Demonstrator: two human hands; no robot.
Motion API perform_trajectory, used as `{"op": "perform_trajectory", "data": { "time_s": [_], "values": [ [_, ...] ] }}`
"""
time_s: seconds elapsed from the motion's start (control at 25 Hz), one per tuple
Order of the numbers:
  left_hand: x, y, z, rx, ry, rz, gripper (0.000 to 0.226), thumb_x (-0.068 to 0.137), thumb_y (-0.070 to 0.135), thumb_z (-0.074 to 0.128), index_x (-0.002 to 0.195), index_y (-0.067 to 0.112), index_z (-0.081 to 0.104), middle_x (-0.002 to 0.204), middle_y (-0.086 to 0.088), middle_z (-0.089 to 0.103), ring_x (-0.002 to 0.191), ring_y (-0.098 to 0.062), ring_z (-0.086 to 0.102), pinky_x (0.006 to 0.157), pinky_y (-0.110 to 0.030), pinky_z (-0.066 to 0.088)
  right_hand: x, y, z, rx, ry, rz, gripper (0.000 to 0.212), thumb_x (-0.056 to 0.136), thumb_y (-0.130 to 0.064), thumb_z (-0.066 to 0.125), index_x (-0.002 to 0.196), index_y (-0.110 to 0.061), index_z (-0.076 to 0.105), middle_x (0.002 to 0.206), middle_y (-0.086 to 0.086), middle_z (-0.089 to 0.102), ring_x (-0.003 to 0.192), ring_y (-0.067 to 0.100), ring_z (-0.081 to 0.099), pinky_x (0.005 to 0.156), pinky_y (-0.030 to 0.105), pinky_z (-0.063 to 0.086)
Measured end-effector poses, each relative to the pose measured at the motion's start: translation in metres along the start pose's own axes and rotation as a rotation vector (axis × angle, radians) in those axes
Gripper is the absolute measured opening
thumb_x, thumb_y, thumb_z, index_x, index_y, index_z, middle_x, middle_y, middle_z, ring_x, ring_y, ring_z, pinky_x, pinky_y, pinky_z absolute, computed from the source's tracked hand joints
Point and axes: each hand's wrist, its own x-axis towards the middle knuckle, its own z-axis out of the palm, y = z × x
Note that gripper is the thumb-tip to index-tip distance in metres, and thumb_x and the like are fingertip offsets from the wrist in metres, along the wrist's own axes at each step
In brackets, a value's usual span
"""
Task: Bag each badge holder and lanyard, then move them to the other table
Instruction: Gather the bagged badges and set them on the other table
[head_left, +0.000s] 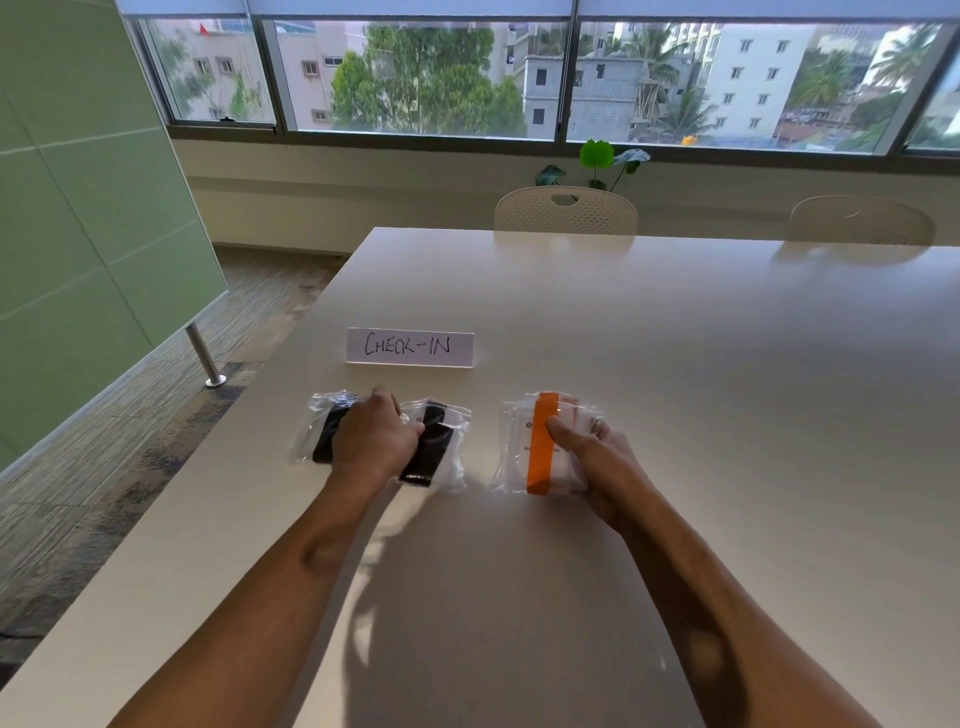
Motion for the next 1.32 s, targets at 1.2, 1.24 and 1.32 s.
{"op": "perform_trajectory", "data": {
  "time_s": [1.2, 1.24, 1.32],
  "values": [
    [-0.032, 0.068, 0.046, -0.117, -0.122, 0.214, 0.055, 0.083, 0.021, 0.072, 0.128, 0.008, 0.043, 0.110, -0.017, 0.067, 0.097, -0.031, 0.067, 0.082, -0.041, 0.056, -0.002, -0.007, -0.025, -0.707, 0.415, -0.198, 0.046, 0.091, -0.030, 0.061, 0.130, -0.009, 0.046, 0.124, 0.015, 0.061, 0.096, 0.026, 0.058, 0.076, 0.032, 0.045],
    [-0.034, 0.067, 0.046, -0.079, -0.099, 0.260, 0.051, 0.084, 0.023, 0.072, 0.125, 0.009, 0.045, 0.106, -0.015, 0.068, 0.092, -0.029, 0.068, 0.079, -0.040, 0.057, -0.002, -0.006, -0.024, -0.736, 0.421, -0.213, 0.045, 0.090, -0.029, 0.061, 0.128, -0.007, 0.047, 0.122, 0.017, 0.062, 0.098, 0.030, 0.060, 0.078, 0.033, 0.046],
    [-0.036, 0.067, 0.045, -0.012, -0.051, 0.323, 0.042, 0.085, 0.027, 0.072, 0.118, 0.010, 0.052, 0.102, -0.012, 0.070, 0.088, -0.026, 0.069, 0.075, -0.035, 0.058, -0.002, -0.004, -0.024, -0.794, 0.429, -0.234, 0.046, 0.089, -0.029, 0.062, 0.126, -0.004, 0.049, 0.119, 0.019, 0.064, 0.104, 0.034, 0.061, 0.083, 0.035, 0.046]
  ]
}}
